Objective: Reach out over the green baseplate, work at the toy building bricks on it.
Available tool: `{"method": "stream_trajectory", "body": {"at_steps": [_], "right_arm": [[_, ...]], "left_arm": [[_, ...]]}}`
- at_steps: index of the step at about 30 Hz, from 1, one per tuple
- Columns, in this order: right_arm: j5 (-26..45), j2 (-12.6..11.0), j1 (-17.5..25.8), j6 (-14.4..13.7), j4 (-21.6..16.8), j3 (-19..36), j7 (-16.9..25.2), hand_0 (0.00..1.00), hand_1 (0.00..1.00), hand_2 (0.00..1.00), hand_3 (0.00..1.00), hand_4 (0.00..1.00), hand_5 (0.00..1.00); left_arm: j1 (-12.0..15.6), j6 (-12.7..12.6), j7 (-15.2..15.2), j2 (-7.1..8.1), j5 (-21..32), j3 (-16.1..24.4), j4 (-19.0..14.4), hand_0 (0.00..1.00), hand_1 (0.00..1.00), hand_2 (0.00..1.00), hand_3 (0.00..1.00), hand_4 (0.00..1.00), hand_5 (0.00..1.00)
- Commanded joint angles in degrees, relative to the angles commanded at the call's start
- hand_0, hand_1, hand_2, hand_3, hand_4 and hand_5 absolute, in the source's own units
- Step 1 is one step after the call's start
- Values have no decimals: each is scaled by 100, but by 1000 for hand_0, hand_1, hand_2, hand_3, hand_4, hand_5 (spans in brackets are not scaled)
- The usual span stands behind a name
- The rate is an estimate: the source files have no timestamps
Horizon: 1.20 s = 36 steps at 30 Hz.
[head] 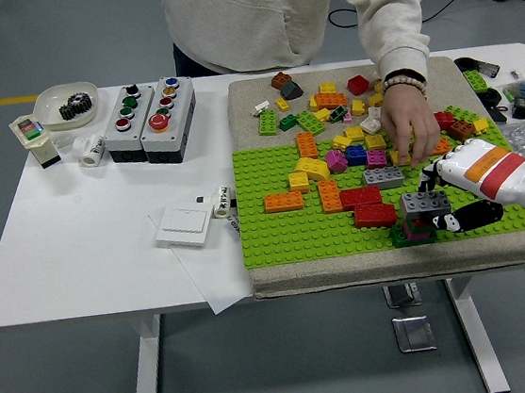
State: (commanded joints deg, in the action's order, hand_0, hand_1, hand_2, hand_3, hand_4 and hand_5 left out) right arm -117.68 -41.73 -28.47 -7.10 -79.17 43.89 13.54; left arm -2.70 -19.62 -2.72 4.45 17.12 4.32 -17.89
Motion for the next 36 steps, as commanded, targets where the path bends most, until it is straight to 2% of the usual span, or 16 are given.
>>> {"method": "stream_trajectory", "body": {"at_steps": [36], "right_arm": [[-6, -4, -54, 126, 109, 58, 76, 425, 506, 567, 537, 764, 413]], "left_arm": [[-28, 9, -17, 2, 53, -28, -6, 596, 723, 698, 557, 582, 620]]}}
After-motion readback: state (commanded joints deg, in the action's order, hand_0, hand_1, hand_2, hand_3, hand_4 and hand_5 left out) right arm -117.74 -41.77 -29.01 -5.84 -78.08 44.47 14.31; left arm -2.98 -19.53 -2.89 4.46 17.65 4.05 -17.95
